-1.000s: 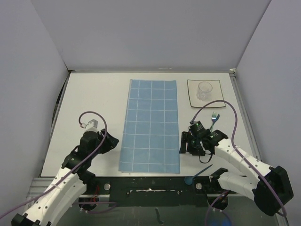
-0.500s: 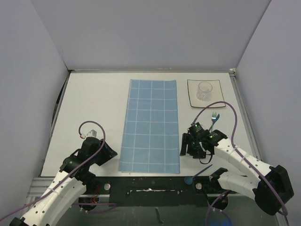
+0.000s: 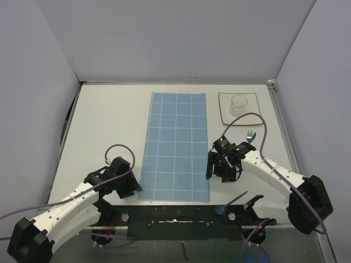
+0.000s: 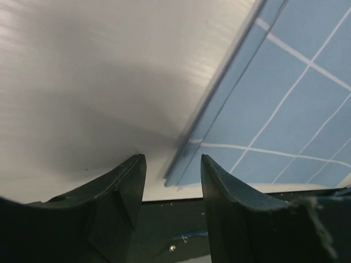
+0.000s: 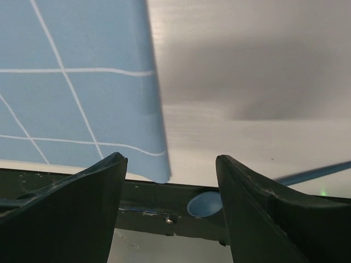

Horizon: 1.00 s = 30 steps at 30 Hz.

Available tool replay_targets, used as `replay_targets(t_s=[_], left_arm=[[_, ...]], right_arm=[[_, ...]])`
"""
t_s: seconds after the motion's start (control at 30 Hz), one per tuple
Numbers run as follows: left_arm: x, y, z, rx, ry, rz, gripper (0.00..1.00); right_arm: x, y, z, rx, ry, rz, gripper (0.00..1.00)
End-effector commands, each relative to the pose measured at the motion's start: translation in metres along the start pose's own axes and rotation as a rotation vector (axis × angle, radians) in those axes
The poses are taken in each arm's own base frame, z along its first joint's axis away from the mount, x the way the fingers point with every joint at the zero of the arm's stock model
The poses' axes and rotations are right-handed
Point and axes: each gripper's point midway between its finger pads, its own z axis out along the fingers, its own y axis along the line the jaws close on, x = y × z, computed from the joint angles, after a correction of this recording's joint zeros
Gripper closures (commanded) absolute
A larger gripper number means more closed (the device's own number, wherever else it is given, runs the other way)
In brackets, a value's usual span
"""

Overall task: Set the dinner table for one person
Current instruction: Fold the napkin at the center of the board.

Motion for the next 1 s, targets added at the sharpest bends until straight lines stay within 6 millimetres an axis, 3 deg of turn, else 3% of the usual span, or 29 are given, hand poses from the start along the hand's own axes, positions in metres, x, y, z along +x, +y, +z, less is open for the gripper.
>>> replay_targets(t_s=[0.0,0.17,0.27,0.47,0.57,0.67,0.97], left_arm=[[0.007,-0.029,0.002,0.056,0.013,0.008,0.56],[0.024,-0.034,0.013,0.095,0.02,0.006,0.56],[0.031,-0.027,0.018,0.087,0.033,-0.011,0.56],[0.029,-0.021,0.015,0.059,0.014,-0.001,0.58],[0.026,-0.022,0.015,0.066,-0.001,0.001,0.7],[0.025,-0.025,0.017,0.07,-0.007,0.003,0.99],[0.019,-0.038,0.02,0.055,-0.013,0.048,1.0]], right_arm=[[-0.029,0.03,-0.011,-0.049,-0.036,-0.055,0.33],[-0.035,0.036,-0.006,-0.06,-0.035,-0.063,0.33],[-0.03,0.031,0.0,-0.058,-0.015,-0.053,0.33],[-0.022,0.02,0.0,-0.04,-0.004,-0.037,0.33],[-0.02,0.015,-0.002,-0.024,-0.003,-0.037,0.33],[-0.018,0.011,-0.004,-0.018,-0.004,-0.033,0.33],[-0.009,0.003,-0.004,0.001,0.024,-0.019,0.33]])
